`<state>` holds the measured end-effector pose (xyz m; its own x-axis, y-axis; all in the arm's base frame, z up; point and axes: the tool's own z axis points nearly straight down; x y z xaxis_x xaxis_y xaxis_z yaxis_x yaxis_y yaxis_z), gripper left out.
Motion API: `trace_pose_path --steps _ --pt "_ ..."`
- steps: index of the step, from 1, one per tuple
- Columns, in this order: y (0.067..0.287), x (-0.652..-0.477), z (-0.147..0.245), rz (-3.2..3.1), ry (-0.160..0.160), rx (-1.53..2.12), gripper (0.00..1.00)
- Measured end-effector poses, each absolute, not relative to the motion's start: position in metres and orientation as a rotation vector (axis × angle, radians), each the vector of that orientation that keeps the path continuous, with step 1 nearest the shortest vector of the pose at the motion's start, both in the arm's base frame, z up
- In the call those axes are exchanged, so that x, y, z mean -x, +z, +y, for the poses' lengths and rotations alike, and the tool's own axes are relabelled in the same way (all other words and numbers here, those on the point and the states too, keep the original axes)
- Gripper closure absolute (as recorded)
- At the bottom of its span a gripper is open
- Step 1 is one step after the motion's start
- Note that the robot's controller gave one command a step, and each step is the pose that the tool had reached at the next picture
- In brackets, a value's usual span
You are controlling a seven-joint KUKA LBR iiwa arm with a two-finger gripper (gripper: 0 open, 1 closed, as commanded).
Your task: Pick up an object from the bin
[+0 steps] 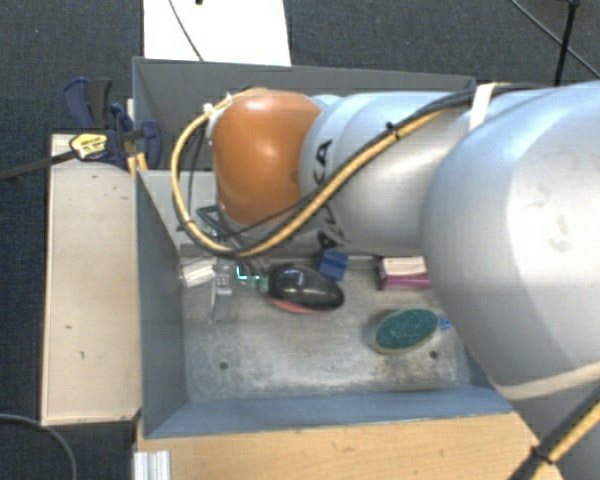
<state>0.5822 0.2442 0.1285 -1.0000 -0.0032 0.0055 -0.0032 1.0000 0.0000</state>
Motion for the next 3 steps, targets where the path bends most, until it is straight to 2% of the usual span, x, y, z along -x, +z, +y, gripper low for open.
trace_pose_path --steps 1,2,3 --pt "0.082 -0.587 0.174 -3.138 0.005 0.089 0.0" --pt "0.07 -0.581 0.113 -3.132 0.003 0.246 0.0" --pt "0.07 -0.58 0.117 -3.133 -0.002 0.247 1.0"
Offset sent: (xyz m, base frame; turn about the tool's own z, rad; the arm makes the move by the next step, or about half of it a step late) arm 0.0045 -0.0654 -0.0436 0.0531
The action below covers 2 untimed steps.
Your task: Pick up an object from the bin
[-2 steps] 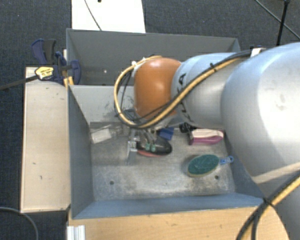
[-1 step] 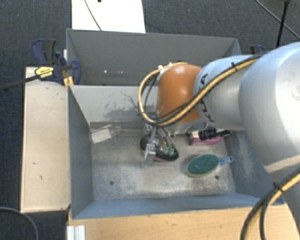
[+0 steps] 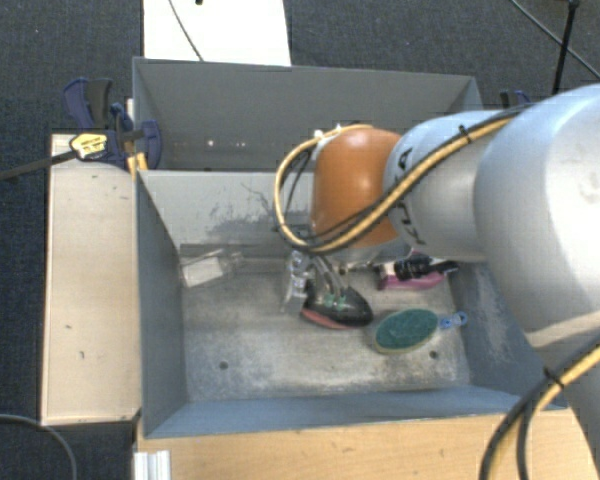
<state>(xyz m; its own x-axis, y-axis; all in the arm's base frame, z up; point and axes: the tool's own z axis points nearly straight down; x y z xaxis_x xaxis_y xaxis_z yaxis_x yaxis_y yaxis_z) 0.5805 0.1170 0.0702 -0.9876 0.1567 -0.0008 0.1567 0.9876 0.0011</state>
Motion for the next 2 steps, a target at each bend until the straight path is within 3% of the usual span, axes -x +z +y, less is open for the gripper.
trace_pose_path --steps 1,2 --pt "0.16 -0.546 0.094 3.117 0.003 -0.318 1.0" --pt "0.137 -0.517 0.069 3.105 -0.001 -0.494 1.0"
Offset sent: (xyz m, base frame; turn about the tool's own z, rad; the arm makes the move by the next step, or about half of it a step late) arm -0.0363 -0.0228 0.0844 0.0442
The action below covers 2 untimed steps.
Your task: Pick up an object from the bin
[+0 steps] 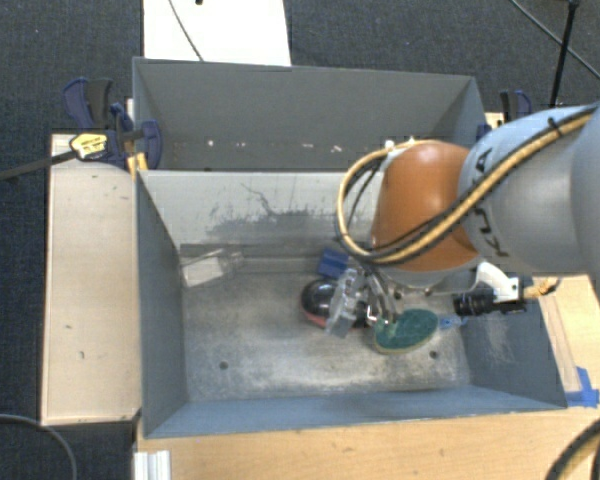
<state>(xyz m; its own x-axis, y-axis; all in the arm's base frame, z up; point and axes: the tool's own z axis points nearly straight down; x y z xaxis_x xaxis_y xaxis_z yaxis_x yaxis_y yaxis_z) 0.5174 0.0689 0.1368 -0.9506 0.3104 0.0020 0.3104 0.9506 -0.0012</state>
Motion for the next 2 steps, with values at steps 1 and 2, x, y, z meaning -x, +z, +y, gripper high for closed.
trace_pose_path --steps 1,2 --pt "0.138 -0.486 0.068 -3.09 0.0 0.552 1.0" --pt "0.121 -0.483 0.065 -3.086 0.001 0.574 1.0"
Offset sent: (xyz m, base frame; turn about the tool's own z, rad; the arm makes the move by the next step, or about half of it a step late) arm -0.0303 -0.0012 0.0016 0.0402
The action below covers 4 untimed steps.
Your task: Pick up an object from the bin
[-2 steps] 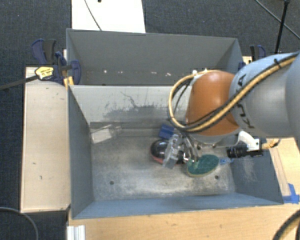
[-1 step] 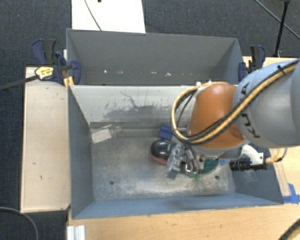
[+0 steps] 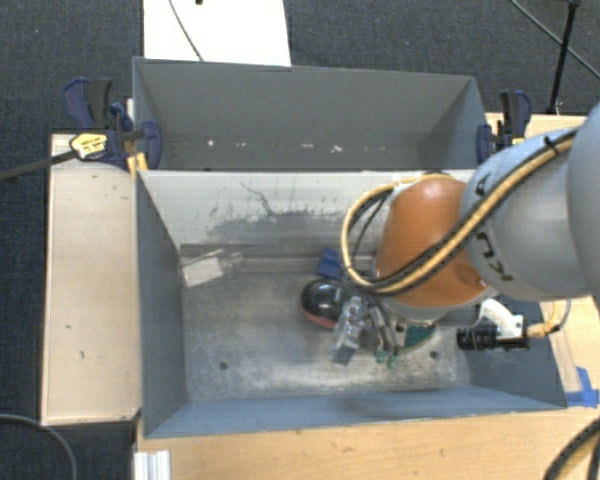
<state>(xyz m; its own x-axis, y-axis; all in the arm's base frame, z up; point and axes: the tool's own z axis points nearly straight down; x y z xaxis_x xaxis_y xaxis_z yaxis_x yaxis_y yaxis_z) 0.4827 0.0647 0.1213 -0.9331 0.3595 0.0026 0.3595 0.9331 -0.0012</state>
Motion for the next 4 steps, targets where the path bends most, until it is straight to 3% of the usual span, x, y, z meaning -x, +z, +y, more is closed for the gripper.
trace_pose_path --steps 1,2,3,4 --pt "0.138 -0.528 0.058 -3.059 -0.002 0.74 1.0" --pt "0.119 -0.526 0.06 -3.028 -0.001 0.831 1.0" --pt "0.116 -0.503 0.06 -2.973 0.0 1.007 1.0" --pt "0.137 -0.532 0.072 -2.958 -0.004 1.071 1.0"
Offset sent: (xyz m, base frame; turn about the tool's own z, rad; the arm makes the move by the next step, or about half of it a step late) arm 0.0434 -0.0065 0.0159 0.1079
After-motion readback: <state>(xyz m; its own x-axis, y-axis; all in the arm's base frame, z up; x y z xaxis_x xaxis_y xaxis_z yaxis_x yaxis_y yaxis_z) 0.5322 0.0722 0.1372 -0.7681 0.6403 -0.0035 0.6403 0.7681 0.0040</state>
